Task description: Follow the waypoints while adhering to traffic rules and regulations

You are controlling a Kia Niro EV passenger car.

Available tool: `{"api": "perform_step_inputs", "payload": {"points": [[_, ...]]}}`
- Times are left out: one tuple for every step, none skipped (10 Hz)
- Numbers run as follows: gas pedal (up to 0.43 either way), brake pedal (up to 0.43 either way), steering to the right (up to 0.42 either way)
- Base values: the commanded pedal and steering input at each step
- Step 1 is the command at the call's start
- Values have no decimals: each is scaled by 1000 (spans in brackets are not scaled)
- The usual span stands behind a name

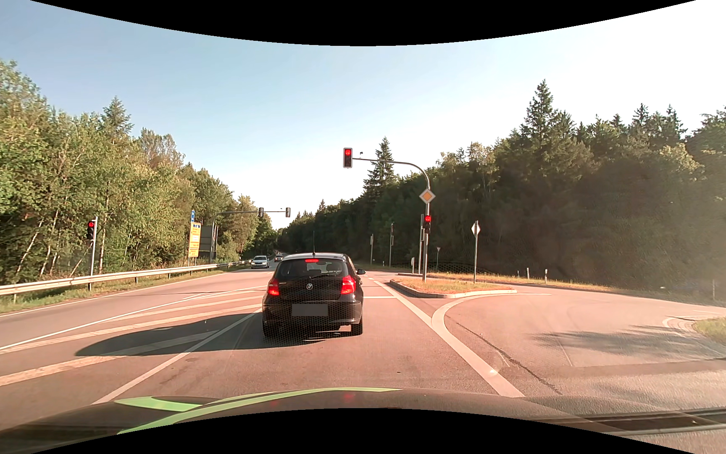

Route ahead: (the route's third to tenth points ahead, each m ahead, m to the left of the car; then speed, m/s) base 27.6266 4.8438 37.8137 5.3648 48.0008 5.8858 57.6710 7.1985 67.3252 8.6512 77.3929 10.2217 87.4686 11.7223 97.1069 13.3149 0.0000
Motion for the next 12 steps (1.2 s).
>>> {"api": "perform_step_inputs", "payload": {"points": [[0,372,-8],[0,372,-8],[0,372,-8],[0,372,-8],[0,372,-8],[0,372,-8],[0,372,-8],[0,372,-8],[0,372,-8],[0,372,-8],[0,372,-8],[0,372,-8]]}}
